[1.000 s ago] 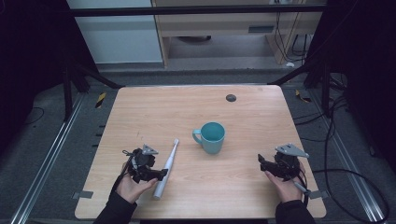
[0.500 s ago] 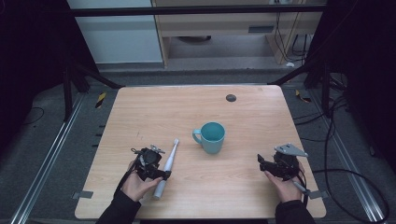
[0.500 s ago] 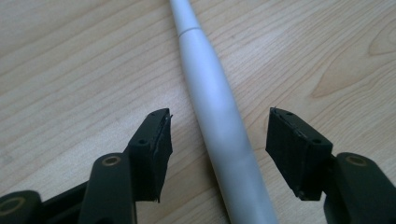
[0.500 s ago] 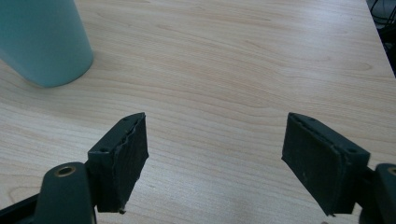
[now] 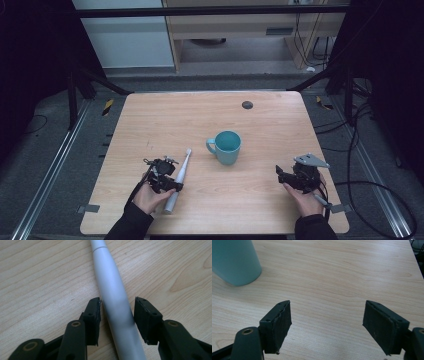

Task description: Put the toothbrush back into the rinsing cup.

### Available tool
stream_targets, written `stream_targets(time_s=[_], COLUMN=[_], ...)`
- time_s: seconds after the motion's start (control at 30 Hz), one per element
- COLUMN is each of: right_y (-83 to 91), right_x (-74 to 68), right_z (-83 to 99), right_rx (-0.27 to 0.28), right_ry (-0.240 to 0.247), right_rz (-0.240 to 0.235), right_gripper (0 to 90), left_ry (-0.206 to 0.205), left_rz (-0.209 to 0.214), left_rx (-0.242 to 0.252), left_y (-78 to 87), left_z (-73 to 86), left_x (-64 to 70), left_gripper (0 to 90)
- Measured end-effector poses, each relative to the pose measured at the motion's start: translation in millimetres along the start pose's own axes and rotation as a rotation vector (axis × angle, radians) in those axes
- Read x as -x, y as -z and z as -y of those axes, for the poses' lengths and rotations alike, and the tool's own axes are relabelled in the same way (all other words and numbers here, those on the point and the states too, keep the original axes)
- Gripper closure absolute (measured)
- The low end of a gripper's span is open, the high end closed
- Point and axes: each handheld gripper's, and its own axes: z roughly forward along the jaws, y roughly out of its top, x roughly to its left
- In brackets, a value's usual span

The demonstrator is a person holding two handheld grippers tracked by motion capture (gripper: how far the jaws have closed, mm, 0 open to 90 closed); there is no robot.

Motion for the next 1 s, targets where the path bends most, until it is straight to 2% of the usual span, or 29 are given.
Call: stream_targets(time_s=[0.27, 0.43, 0.77, 1.0], right_y=[0.1, 0.0, 0.3, 0.5], right_x=[-0.4, -0.1, -0.3, 0.2], right_z=[0.0, 0.0, 0.0, 0.0], right_rx=[-0.001, 0.0, -0.001, 0.001], right_ry=[-0.001, 0.0, 0.001, 0.003], right_rz=[-0.001, 0.001, 0.002, 0.003], right_gripper=[22.8, 22.8, 22.8, 22.8], left_ry=[0.005, 0.007, -0.019, -0.038], left_rz=[-0.004, -0.008, -0.009, -0.013], left_rx=[-0.034, -0.039, -0.076, -0.067], left_y=[-4.4, -5.0, -5.6, -5.9], left_z=[-2.0, -3.2, -8.3, -8.0], left_x=[-1.8, -2.4, -2.3, -2.4], left_gripper=[62.1, 64.7, 65.4, 65.8])
